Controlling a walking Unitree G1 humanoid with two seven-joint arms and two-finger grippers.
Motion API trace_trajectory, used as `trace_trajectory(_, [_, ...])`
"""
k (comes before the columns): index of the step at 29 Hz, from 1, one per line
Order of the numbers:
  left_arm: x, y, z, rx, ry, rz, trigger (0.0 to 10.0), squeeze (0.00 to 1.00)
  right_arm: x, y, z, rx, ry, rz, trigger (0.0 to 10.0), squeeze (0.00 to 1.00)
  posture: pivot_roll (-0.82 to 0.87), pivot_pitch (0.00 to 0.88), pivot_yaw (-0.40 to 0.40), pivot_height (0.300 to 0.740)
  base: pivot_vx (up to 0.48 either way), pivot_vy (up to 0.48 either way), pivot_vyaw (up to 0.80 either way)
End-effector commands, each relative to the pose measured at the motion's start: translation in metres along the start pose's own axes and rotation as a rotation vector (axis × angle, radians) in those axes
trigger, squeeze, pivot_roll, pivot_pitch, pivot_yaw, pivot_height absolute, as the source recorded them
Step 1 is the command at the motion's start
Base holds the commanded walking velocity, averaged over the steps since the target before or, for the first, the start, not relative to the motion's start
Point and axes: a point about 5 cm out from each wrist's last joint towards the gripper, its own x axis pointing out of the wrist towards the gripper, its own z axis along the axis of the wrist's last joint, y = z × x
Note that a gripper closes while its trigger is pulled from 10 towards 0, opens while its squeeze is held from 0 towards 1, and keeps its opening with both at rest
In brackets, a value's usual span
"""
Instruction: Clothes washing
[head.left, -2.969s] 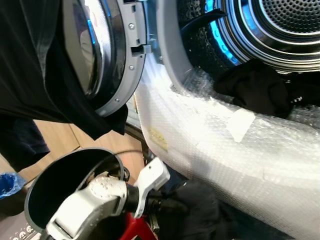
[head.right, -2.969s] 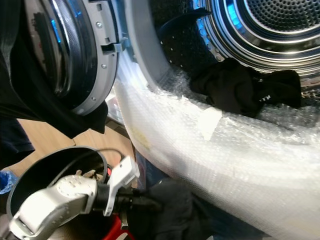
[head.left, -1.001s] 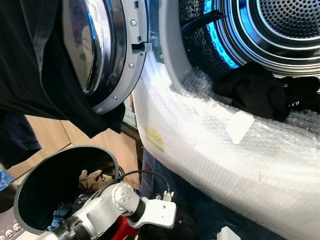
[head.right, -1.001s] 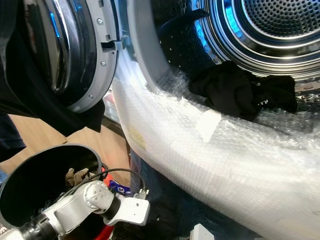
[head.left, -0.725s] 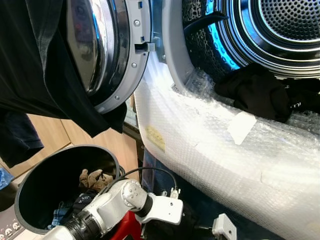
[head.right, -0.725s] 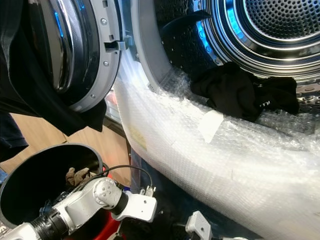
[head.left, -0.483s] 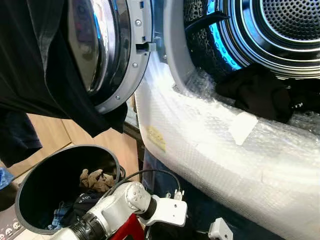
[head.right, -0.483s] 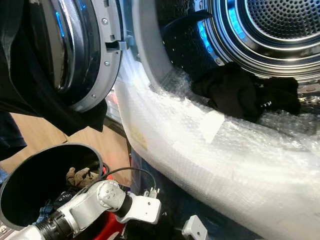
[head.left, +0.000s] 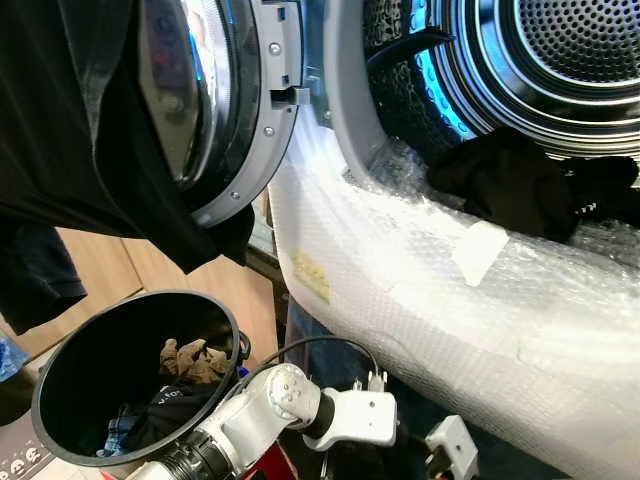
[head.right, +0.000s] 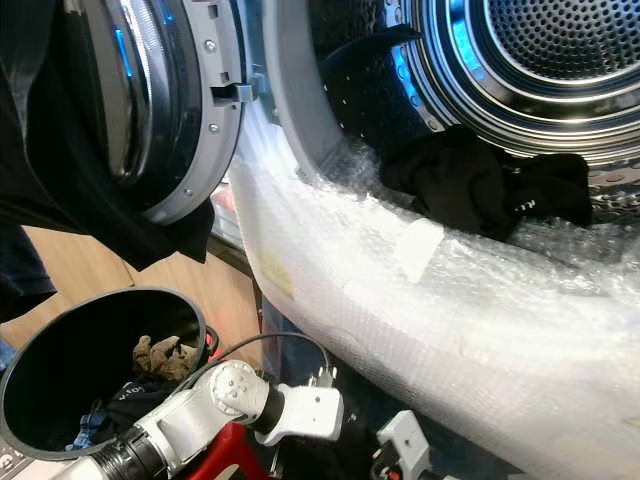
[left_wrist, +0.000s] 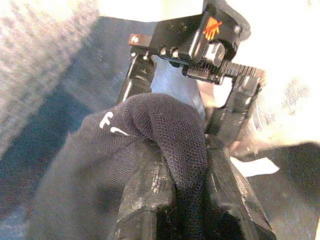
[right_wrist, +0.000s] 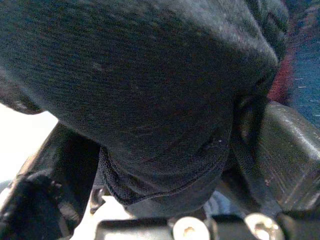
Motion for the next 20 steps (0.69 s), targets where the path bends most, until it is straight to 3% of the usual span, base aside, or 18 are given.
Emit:
trace_trajectory(1, [0.007, -0.004, 0.026, 0.040, -0.130, -0.037, 0.0, 0.00, 0.002, -0.003, 0.002, 0.037, -0.018, -0.036, 10.0, 0.00, 0.05, 0.000, -0.005, 0.740, 0.000, 0.000, 0.00])
trace_trajectory(7, [0.007, -0.004, 0.027, 0.045, -0.130, -0.036, 0.0, 0.00, 0.000, 0.003, 0.002, 0.082, -0.057, 0.033, 10.0, 0.00, 0.05, 0.000, -0.004, 0.740, 0.000, 0.000, 0.00])
trace_trajectory(12, [0.004, -0.005, 0.028, 0.024, -0.149, -0.033, 0.0, 0.00, -0.007, 0.022, 0.013, 0.089, -0.115, 0.246, 10.0, 0.00, 0.06, 0.000, -0.007, 0.740, 0.000, 0.000, 0.00])
trace_trajectory(20, [0.007, -0.009, 0.032, 0.001, -0.175, -0.061, 0.0, 0.00, -0.010, 0.028, 0.015, 0.053, -0.089, 0.315, 10.0, 0.00, 0.06, 0.000, -0.014, 0.740, 0.000, 0.000, 0.00])
